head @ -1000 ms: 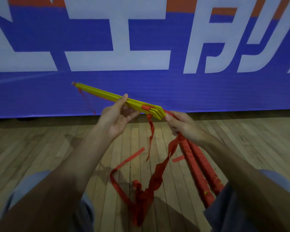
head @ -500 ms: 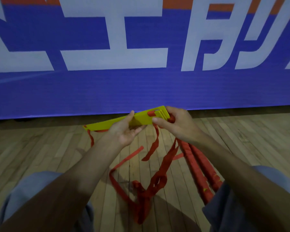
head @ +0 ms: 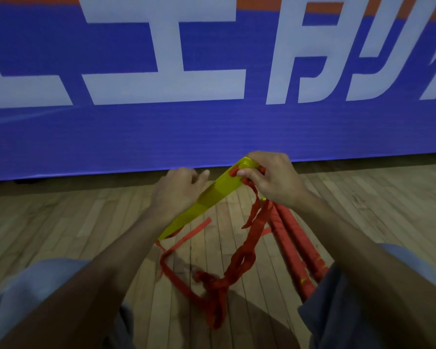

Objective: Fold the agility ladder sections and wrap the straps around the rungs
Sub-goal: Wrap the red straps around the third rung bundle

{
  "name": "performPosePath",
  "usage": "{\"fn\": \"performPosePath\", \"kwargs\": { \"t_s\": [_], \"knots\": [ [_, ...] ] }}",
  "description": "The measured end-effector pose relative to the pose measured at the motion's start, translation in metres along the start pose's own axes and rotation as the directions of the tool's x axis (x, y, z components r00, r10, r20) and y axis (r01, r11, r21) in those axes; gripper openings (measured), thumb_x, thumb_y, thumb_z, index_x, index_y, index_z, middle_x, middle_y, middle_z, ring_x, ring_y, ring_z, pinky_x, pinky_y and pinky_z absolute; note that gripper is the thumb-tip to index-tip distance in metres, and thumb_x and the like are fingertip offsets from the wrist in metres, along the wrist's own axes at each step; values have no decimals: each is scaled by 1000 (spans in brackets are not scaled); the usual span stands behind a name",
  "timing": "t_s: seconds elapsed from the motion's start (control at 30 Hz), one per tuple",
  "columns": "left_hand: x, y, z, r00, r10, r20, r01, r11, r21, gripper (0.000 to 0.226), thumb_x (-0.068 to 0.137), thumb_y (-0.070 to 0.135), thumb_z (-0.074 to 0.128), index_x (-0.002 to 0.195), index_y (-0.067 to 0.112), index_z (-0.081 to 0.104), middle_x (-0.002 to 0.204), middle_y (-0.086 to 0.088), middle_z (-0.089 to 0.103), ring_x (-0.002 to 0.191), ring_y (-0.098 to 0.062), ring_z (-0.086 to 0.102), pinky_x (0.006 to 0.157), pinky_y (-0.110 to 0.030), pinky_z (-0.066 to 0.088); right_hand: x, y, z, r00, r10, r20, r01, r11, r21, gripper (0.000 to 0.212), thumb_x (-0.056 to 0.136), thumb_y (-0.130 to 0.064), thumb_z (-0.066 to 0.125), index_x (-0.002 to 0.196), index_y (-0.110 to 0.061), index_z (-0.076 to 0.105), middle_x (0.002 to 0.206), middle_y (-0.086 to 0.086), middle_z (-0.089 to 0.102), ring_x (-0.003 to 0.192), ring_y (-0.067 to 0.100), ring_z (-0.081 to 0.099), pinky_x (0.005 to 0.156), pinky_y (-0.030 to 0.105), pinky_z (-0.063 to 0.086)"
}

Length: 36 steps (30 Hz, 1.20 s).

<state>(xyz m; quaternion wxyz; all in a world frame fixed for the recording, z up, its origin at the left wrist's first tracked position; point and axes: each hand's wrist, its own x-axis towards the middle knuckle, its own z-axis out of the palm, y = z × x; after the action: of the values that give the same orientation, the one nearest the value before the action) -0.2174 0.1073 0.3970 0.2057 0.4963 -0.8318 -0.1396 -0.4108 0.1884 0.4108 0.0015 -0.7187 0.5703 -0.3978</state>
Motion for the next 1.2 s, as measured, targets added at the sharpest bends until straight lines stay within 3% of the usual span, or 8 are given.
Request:
{"fn": "performPosePath", "kwargs": {
  "t_s": [0.1, 0.27, 0.53, 0.7, 0.87, 0.97, 1.1, 1.2],
  "knots": [
    [4, 0, -2, 975, 220, 41, -196, 928, -318, 48, 99, 50, 39, 101, 13, 69, 99, -5, 69, 96, -19, 63, 89, -46, 48, 1, -3, -1, 998, -33, 51, 33, 999, 7, 32, 89, -40, 57, 86, -12, 73, 73, -2, 65, 67, 11, 58, 60, 22, 42],
    [-4, 7, -11, 799, 369, 474, 22, 771, -637, 49, 93, 61, 40, 124, 29, 61, 123, 2, 66, 119, -13, 59, 107, -41, 43, 2, -8, -11, 992, -73, 98, 55, 982, 180, 18, 91, -25, 62, 88, -10, 72, 74, 0, 68, 68, 14, 64, 63, 32, 51],
    [-3, 7, -20, 691, 501, 521, 159, 597, -786, 57, 70, 60, 74, 108, 18, 70, 108, -8, 73, 102, -26, 69, 91, -38, 54, 2, -13, -28, 984, 2, 180, -96, 852, 515, 9, 93, -8, 59, 91, -9, 68, 72, -5, 68, 64, 9, 63, 60, 20, 51],
    [-3, 6, -18, 693, 549, 468, 199, 478, -855, 59, 58, 53, 86, 106, 22, 73, 95, -4, 69, 91, -23, 69, 85, -37, 55, 0, -1, -37, 963, 172, 206, -261, 784, 563, 21, 85, -25, 62, 100, -10, 67, 57, -13, 58, 45, 0, 41, 47, 19, 28],
    [-5, 7, -21, 763, 491, 421, 200, 439, -876, 66, 59, 49, 87, 110, 14, 65, 97, -7, 73, 97, -23, 70, 79, -33, 56, -2, 5, -33, 937, 254, 241, -349, 741, 573, 31, 94, -29, 60, 98, 1, 68, 66, 15, 44, 49, 16, 32, 48, 26, 24],
    [-4, 8, -23, 835, 394, 384, 194, 443, -876, 41, 80, 31, 71, 113, 11, 59, 101, -9, 70, 96, -18, 70, 81, -34, 55, -3, 2, -27, 924, 241, 296, -358, 818, 451, 33, 102, -21, 47, 87, 1, 66, 55, -8, 56, 49, 17, 33, 48, 27, 26],
    [-2, 10, -18, 946, 185, 267, 126, 549, -826, 17, 92, 24, 59, 108, 20, 61, 103, -5, 69, 97, -16, 68, 85, -33, 53, -2, -11, -9, 934, 231, 272, -322, 872, 368, 27, 103, -21, 46, 94, -8, 68, 55, -19, 58, 44, 3, 41, 50, 16, 32],
    [-5, 15, -11, 988, 118, 103, -23, 761, -649, 12, 93, 31, 62, 102, 23, 62, 98, 0, 69, 92, -12, 66, 82, -29, 52, -1, -24, 5, 962, 210, 175, -252, 931, 263, 28, 101, -31, 48, 97, -16, 71, 69, -15, 64, 55, -4, 53, 59, 12, 35]
  ]
}}
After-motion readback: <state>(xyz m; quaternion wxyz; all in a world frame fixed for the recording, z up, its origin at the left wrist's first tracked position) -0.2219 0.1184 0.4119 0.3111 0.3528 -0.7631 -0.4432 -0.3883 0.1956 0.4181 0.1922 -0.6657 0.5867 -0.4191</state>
